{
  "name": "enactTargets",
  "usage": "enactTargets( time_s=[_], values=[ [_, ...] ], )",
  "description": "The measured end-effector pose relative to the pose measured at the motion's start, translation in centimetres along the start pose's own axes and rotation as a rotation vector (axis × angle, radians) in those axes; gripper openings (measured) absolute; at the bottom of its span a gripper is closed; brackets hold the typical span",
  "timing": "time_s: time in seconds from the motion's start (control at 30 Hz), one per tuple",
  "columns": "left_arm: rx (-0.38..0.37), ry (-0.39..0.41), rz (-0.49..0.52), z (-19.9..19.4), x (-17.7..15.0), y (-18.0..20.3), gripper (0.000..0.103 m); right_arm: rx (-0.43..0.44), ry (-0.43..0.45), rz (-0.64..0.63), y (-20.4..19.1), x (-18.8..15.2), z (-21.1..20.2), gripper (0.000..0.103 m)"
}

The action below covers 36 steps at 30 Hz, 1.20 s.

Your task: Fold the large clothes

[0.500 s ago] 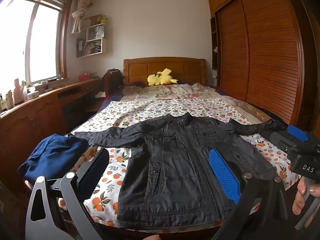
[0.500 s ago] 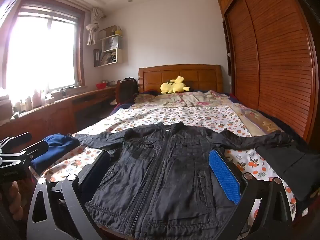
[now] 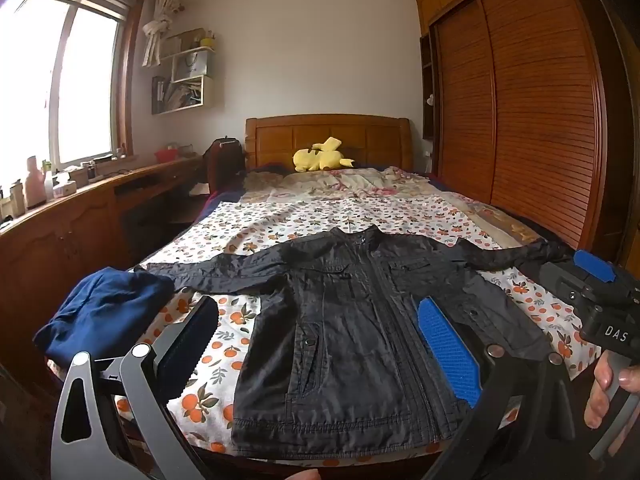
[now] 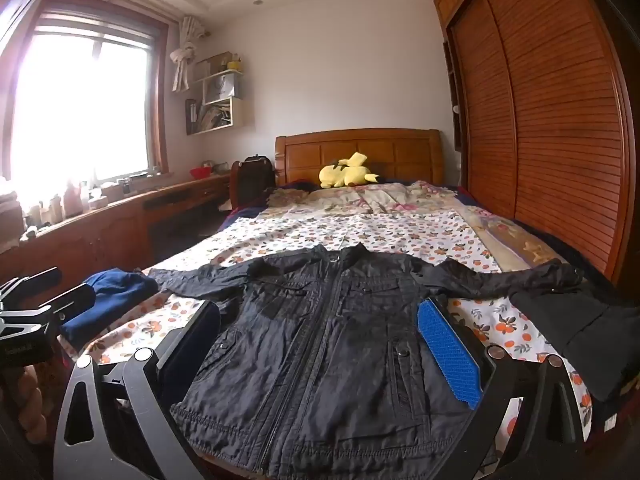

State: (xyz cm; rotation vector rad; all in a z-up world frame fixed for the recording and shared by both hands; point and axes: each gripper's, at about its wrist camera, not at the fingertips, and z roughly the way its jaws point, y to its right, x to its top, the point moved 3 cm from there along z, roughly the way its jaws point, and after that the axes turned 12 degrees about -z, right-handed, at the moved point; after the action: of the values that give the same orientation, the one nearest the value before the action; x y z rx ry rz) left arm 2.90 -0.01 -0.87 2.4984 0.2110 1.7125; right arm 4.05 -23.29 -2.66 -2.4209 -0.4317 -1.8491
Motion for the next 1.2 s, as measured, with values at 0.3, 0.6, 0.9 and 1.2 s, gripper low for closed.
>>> enactTargets(
  time_s=[0.3,0.6,0.9,1.2],
  values=[
    [0.000,0.001,0.000,0.00,-0.43,0.34,0.101,-0.001,-0.002,-0.001,0.00,-0.03,0.04,0.096],
    [0.000,0.001,0.000,0.04,-0.27,0.47,0.101,-0.001,-0.005,0.000,0.40,-0.36,-0.07,0.096],
    [-0.002,0.000,0.004,0.09,-0.32,0.69,0.101,-0.002,-0.005,0.000,0.42,-0.52,0.30,0.096],
    [-0.011,0.003,0.008,0.01,-0.29,0.92,0.101,-0.003,-0.005,0.000,0.67,-0.65,0.39,0.096]
  ],
)
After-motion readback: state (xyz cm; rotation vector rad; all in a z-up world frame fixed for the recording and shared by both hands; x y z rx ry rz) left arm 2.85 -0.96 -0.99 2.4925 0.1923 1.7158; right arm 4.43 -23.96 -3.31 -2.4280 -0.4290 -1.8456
